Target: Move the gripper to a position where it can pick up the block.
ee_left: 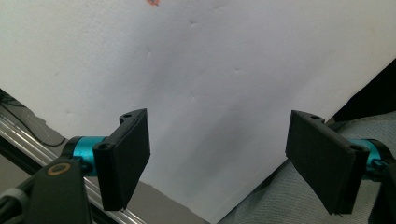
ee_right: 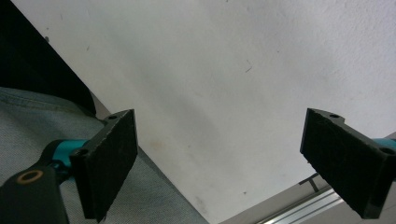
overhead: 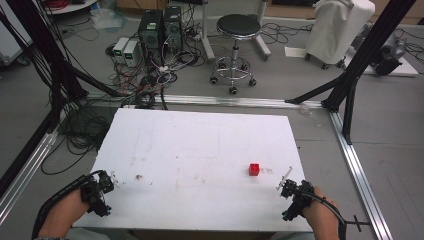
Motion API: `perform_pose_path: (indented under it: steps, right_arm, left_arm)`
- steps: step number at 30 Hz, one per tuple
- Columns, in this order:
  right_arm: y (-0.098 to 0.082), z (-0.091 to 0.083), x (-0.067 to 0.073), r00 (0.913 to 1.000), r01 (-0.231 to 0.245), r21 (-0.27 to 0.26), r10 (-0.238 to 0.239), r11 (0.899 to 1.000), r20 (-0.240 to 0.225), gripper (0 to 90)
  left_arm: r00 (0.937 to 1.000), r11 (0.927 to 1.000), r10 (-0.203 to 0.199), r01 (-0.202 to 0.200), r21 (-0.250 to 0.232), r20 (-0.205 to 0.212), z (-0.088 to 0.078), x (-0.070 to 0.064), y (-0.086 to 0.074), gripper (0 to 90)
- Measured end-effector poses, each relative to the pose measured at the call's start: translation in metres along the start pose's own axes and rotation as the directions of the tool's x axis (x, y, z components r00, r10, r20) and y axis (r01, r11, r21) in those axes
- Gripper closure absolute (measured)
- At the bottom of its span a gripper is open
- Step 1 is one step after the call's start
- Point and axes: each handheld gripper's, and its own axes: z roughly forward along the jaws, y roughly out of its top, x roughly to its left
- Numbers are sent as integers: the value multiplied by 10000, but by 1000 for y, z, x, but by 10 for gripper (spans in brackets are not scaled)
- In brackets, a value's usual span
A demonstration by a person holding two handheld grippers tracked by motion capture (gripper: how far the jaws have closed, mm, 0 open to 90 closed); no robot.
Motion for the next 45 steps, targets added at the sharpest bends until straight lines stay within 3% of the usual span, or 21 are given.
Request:
perform_pose_path:
  steps: [15,45]
  right_arm:
    - [0,-5,1,9999,-78,-132,80,9999,142,107]
    - [-2,-5,0,9997,-49,-175,54,9998,242,107]
  left_arm:
    - [9999,9999,121,-121,1,-17,-3,-2,1,222]
    - [10000,10000,-82,82,-13,30,-2,-2,1,222]
